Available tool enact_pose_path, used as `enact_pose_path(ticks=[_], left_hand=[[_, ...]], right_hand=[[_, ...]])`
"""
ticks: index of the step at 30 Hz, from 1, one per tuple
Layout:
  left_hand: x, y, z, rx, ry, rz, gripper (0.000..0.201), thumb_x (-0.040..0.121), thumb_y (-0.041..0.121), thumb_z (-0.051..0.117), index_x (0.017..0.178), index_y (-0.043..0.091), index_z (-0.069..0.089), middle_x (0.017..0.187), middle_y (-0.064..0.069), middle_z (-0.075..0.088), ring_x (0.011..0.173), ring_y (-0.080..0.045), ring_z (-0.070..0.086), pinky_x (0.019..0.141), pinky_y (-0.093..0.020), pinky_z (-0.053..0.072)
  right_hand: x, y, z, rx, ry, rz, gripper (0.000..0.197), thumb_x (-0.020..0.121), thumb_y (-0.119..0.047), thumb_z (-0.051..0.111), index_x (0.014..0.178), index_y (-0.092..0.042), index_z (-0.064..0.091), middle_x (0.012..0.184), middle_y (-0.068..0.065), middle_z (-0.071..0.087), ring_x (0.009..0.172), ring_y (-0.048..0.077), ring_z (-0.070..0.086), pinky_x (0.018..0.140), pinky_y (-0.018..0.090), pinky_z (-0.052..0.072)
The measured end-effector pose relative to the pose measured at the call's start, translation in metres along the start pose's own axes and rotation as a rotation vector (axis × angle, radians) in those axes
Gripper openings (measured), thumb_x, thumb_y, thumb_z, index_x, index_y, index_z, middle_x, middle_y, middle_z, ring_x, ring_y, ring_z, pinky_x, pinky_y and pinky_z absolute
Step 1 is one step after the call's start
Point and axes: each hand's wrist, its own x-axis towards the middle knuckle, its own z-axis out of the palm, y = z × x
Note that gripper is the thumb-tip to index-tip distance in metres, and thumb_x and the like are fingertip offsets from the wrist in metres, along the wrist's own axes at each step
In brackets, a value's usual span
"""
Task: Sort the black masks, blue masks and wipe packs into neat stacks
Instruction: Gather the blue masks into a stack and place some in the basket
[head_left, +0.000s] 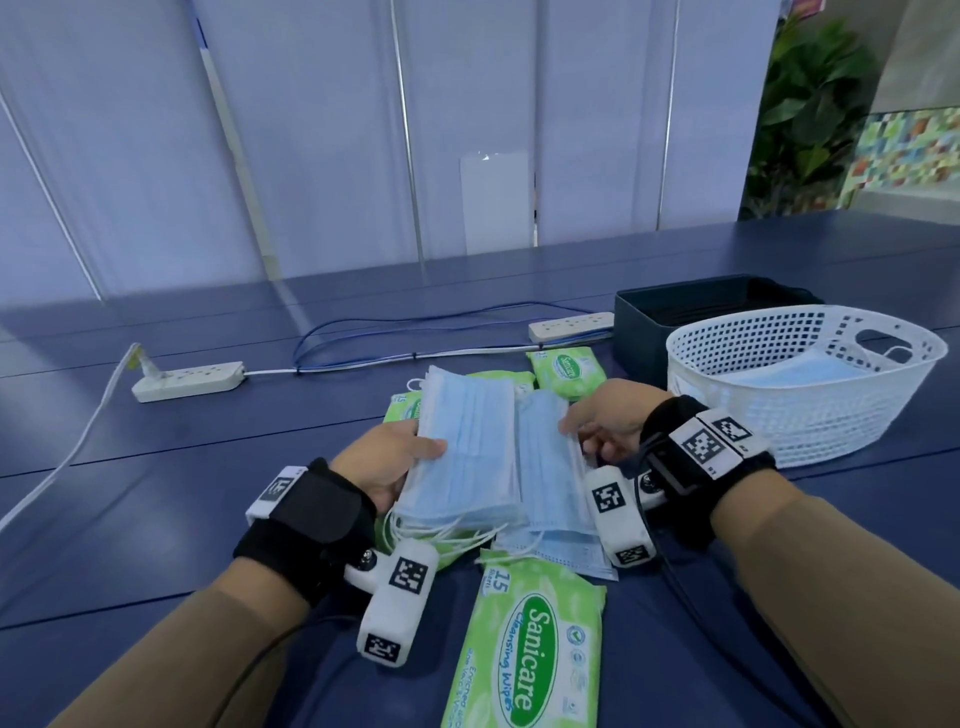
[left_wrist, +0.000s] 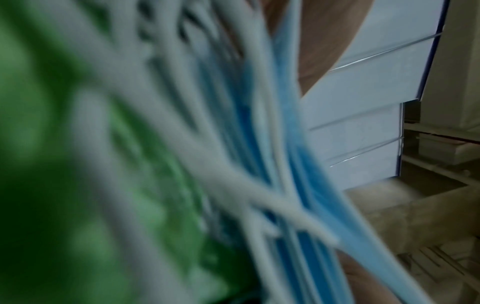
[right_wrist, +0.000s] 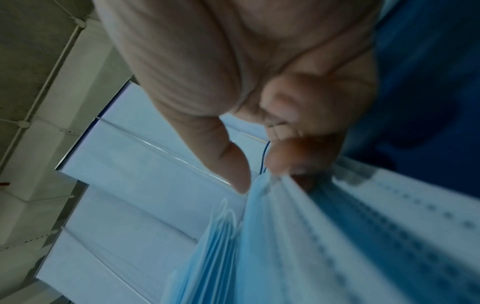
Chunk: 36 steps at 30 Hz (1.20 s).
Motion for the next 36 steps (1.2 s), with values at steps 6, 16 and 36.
enact_pose_path(ticks=[6, 16, 36], left_hand=[[-0.001, -0.002, -0.001, -0.081, -0.01, 0.01, 0.017, 0.094, 0.003, 0.048, 0.108, 0.001, 0.057, 0.097, -0.015, 0.069, 0.073, -0.026, 0.071, 0.062, -0.036, 0.059], [0.0, 0.001, -0.006, -0.146, -0.063, 0.014, 0.025, 0.096, 0.008, 0.046, 0.119, 0.003, 0.056, 0.11, -0.017, 0.068, 0.092, -0.032, 0.068, 0.08, -0.045, 0.056], [-0.004, -0.002, -0.015, -0.44, -0.141, -0.064, 0.042, 0.093, 0.041, 0.05, 0.114, 0.007, 0.064, 0.102, -0.019, 0.066, 0.093, -0.031, 0.061, 0.09, -0.043, 0.046]], right_hand=[[-0.008, -0.014, -0.008, -0.454, 0.143, -0.214, 0.018, 0.083, -0.001, 0.056, 0.065, -0.004, 0.052, 0.062, 0.012, 0.055, 0.061, 0.026, 0.049, 0.048, 0.024, 0.035], [-0.088, -0.097, 0.0, -0.831, 0.376, -0.768, 0.035, 0.085, 0.006, 0.035, 0.107, -0.008, 0.058, 0.097, 0.008, 0.056, 0.082, 0.028, 0.057, 0.07, 0.037, 0.047], [-0.045, -0.073, 0.11, -0.889, -0.017, -0.869, 0.031, 0.086, 0.001, 0.049, 0.112, -0.014, 0.044, 0.102, 0.002, 0.037, 0.077, 0.026, 0.051, 0.068, 0.036, 0.041]])
